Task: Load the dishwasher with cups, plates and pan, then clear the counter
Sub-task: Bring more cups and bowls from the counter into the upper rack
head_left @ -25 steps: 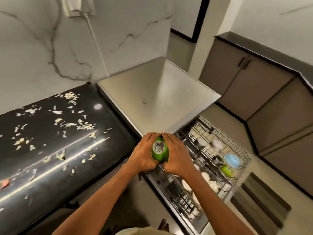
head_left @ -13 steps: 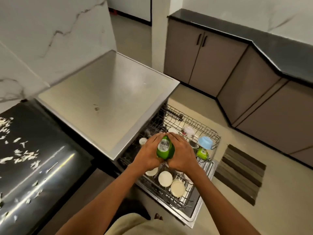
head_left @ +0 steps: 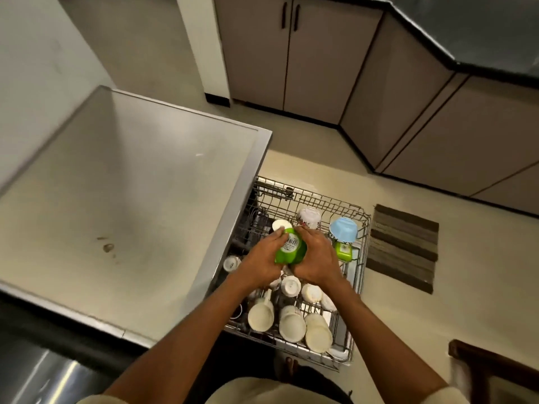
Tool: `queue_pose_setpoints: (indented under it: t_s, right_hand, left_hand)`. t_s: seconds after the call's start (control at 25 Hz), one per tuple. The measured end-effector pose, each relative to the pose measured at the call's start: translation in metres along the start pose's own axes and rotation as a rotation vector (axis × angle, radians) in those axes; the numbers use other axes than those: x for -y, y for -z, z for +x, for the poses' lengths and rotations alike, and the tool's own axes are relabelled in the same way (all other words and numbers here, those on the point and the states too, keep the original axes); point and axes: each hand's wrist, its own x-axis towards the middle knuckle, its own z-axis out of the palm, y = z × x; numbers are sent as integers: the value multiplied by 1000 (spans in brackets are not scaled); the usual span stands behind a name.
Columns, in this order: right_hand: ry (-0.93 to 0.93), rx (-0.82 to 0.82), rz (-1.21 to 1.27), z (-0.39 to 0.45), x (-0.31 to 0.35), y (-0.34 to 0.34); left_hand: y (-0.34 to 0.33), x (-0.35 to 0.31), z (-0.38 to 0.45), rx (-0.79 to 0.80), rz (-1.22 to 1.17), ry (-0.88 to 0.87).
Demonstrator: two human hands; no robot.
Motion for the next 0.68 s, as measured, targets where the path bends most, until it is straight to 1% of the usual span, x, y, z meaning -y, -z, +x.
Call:
queue_pose_setpoints:
  t_s: [0.12, 0.32, 0.4, 0.52, 0.68]
  right_hand:
    - [-125, 11, 55, 31, 0, -11]
    - [-269, 23, 189, 79, -8, -40]
    - [-305, -10, 228, 101, -19, -54]
    - [-359, -62, 292, 129, -23, -58]
    - [-398, -35, 320, 168, -35, -69]
  left_hand:
    - [4, 11, 31, 118, 24, 37]
    - [-3, 32, 68, 197, 41, 170]
    - [-7, 39, 87, 214, 82, 208]
    - [-13, 45, 114, 214, 89, 267]
    - [-25, 57, 143, 199, 61, 346]
